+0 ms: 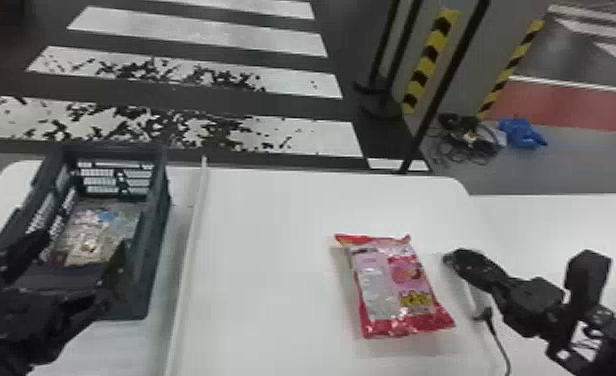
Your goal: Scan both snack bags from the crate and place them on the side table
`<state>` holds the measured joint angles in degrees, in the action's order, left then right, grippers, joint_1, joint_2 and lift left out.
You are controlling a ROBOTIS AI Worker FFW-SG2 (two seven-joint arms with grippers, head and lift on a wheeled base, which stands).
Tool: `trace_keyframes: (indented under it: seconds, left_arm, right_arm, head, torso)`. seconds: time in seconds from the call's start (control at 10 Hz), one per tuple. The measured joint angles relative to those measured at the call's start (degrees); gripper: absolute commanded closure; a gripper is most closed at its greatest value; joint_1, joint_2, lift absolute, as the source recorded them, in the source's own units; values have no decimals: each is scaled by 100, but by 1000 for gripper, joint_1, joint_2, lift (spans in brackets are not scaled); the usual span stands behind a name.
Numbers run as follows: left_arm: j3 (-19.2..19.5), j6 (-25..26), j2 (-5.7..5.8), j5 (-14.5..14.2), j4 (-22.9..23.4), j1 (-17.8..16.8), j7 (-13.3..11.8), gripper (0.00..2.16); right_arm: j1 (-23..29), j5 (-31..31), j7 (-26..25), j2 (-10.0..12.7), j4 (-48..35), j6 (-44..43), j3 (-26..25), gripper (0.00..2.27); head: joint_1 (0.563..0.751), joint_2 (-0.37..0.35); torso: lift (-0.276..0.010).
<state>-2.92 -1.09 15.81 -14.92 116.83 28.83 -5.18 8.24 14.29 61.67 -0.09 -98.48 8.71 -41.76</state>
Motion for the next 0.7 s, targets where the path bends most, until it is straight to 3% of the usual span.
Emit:
trace_keyframes:
  seconds: [0.1, 0.2, 0.7]
  left_arm:
    - [-8, 0, -4, 8, -2, -9, 0, 39]
    - [-19, 0, -16, 16, -2, -15, 0, 39]
    - [14, 0, -43, 68, 201, 59, -9, 39]
  right_arm:
    - [-57, -22, 2, 0, 70, 78, -217, 147]
    - [-105, -26, 2, 0, 133, 168, -371, 36]
    - [-525, 494, 15, 0, 712, 394, -736, 46]
  head:
    - [695, -299]
    - [695, -311]
    - [695, -350]
  torso:
    - [-98]
    - [-98]
    - [-98]
